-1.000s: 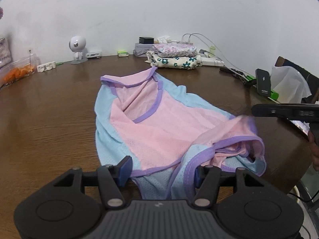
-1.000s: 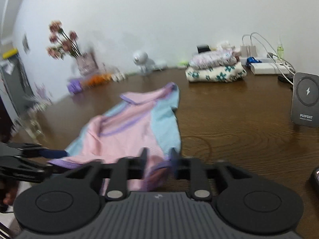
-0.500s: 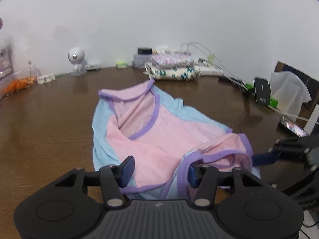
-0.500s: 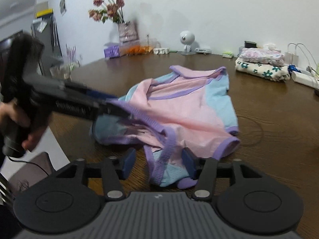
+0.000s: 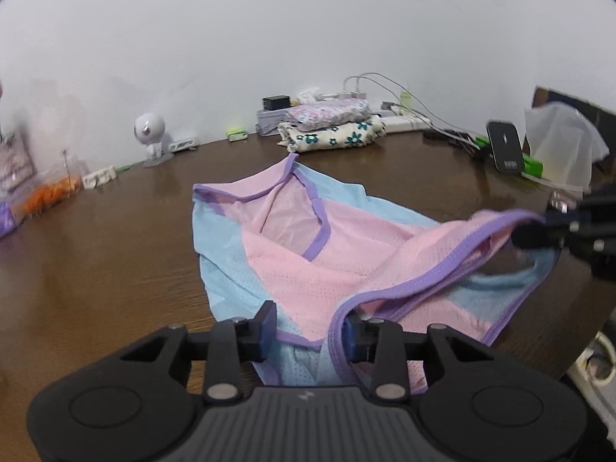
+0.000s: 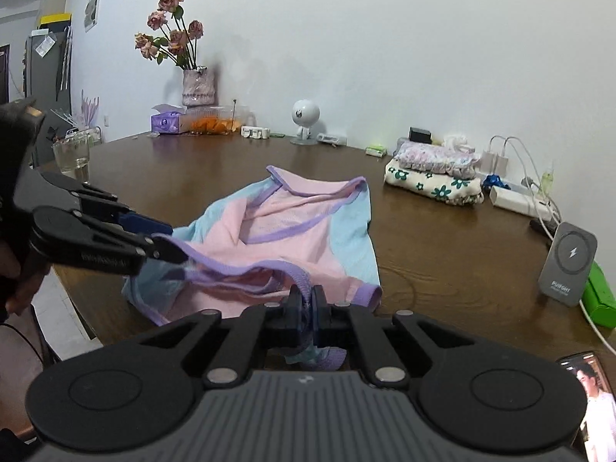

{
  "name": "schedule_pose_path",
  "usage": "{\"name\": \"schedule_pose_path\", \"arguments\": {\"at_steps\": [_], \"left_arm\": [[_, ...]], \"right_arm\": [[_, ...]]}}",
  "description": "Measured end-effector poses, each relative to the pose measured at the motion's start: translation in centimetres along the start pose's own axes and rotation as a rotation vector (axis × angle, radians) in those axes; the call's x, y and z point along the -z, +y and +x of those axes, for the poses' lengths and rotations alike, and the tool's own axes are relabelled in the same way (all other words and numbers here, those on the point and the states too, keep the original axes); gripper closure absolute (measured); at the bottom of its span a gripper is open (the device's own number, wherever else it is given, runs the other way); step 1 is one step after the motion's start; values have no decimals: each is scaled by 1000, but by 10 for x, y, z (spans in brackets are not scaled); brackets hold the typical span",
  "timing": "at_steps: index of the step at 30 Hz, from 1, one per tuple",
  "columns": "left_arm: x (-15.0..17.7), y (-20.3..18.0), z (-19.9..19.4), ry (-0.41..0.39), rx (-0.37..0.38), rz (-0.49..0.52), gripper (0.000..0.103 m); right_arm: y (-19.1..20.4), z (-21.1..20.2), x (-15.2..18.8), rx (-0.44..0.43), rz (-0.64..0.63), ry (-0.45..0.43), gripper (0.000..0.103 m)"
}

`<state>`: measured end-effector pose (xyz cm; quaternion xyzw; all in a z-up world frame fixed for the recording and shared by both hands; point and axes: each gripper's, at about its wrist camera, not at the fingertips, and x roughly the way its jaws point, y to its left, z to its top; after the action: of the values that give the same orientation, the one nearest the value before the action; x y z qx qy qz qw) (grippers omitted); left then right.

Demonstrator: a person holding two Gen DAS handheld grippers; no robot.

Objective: Fold clothes
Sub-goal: 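Grasp the lavender-trimmed hem edges with both grippers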

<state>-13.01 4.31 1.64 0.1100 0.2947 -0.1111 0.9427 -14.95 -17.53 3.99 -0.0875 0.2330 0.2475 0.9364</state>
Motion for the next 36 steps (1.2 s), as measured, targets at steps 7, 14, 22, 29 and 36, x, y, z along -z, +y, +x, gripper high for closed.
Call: {"name": "schedule_pose_path", "arguments": {"at_steps": [7,14,22,29,36], "left_arm": [[2,-14,-1,-8,-10,82,69],[-3,-4,-9,-78,42,-44,101],[-6,10,-14,-97,53,-148,101],[-7,12,-20,-113,66,-158,101],[-7,15,-24,-127,56,-171,101]], "right_arm": [[6,-3,-1,-1,-25,-13,99],[10,-3,4,12,-31,5,99],[5,23,21,94,-33,110,98],[12,24,22,131,-92,106,88],[12,28,25,146,-111,142,82]]}}
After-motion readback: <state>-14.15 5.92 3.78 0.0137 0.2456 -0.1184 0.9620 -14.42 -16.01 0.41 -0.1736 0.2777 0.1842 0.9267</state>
